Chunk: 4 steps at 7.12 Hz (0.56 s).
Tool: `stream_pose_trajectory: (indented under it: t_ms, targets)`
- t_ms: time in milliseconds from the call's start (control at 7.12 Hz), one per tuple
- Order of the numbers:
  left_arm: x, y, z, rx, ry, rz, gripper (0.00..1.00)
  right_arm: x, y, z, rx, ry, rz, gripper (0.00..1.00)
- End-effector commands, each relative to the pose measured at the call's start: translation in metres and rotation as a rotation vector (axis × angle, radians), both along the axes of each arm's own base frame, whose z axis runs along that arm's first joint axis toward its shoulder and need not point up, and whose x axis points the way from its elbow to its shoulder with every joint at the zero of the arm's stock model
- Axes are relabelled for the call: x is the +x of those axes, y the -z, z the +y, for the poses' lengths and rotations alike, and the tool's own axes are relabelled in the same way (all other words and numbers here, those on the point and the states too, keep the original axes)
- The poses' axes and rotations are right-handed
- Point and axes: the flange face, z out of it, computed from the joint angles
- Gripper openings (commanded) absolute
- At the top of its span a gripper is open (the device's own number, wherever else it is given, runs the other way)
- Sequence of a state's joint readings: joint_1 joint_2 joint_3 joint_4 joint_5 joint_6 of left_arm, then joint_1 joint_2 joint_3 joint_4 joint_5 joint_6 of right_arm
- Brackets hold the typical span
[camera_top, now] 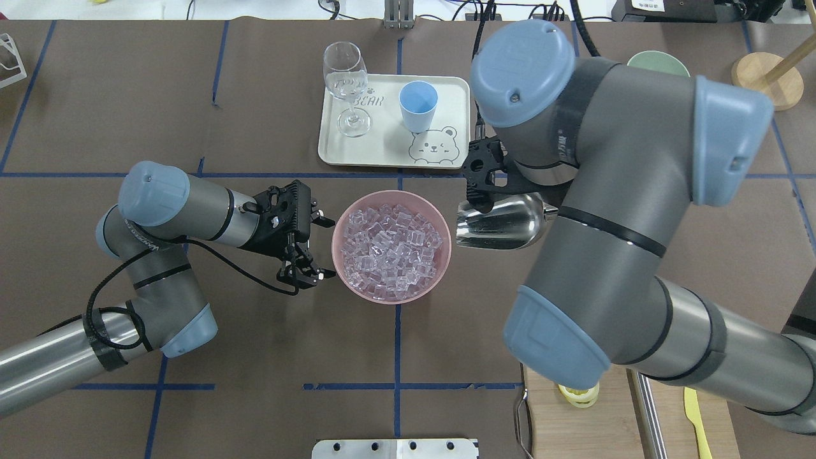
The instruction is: Put ice in cup with scoop
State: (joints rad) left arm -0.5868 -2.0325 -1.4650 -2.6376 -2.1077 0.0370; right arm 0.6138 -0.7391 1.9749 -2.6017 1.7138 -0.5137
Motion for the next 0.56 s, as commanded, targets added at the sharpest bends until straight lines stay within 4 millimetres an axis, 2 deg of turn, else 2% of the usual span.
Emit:
stream_pose_trajectory:
  t_ms: [0,140,281,421]
  targets:
    - [0.001,0.001,0.001,0.002,-0.002,0.003,0.99,-0.031,0.033,-0.016,0.006,0.037,0.092,0.00]
    - [0.001,0.002,0.001,0.002,-0.002,0.003,0.99,-0.045,0.045,-0.021,0.010,0.048,0.124,0.00]
    - [0.001,0.000,0.001,0.002,-0.003,0.001,0.99,-0.064,0.044,-0.016,0.004,0.076,0.146,0.00]
    - [0.001,0.000,0.001,0.002,-0.003,0.001,0.99,-0.071,0.043,-0.013,0.018,0.087,0.163,0.00]
